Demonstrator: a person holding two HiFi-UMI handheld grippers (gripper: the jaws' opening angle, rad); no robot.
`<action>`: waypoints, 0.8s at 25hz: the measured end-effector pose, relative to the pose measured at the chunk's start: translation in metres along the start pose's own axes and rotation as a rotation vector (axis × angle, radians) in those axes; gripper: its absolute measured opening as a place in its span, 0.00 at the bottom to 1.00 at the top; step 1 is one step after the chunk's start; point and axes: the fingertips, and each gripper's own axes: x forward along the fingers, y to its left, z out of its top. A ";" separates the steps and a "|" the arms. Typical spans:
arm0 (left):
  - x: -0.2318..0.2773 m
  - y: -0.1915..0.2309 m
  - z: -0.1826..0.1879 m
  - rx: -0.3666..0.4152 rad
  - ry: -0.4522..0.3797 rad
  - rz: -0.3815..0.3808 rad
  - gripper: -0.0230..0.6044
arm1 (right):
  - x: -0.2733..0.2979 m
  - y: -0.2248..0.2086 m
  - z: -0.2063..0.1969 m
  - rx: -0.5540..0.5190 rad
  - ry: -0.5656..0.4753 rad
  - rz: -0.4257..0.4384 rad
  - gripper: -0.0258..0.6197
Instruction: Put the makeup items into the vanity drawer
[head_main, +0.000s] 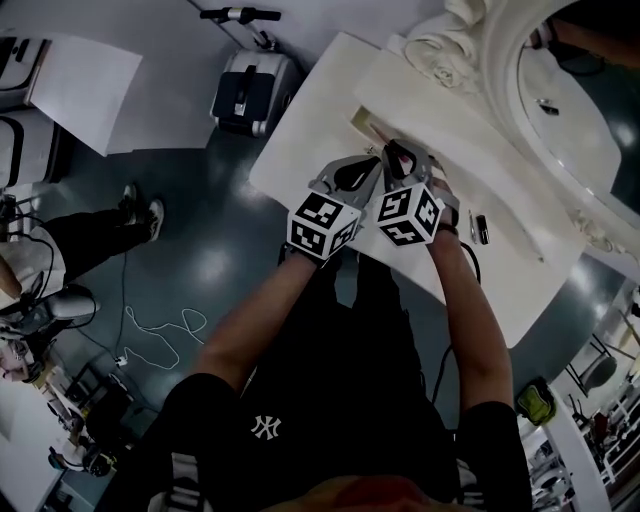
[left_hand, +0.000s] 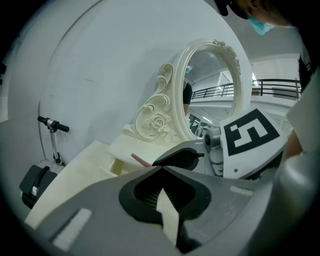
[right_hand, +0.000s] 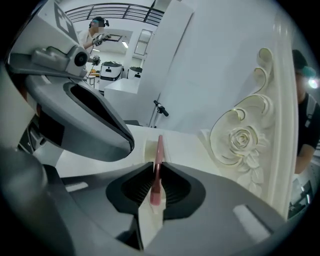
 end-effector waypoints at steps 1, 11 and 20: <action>0.000 0.002 0.000 -0.002 0.000 0.004 0.04 | 0.004 0.000 0.000 -0.009 0.004 0.002 0.16; 0.002 0.016 -0.004 -0.034 0.002 0.029 0.04 | 0.024 0.004 -0.002 -0.085 0.016 0.007 0.16; 0.002 0.017 -0.007 -0.040 0.004 0.033 0.04 | 0.027 0.006 -0.001 -0.070 0.004 0.012 0.20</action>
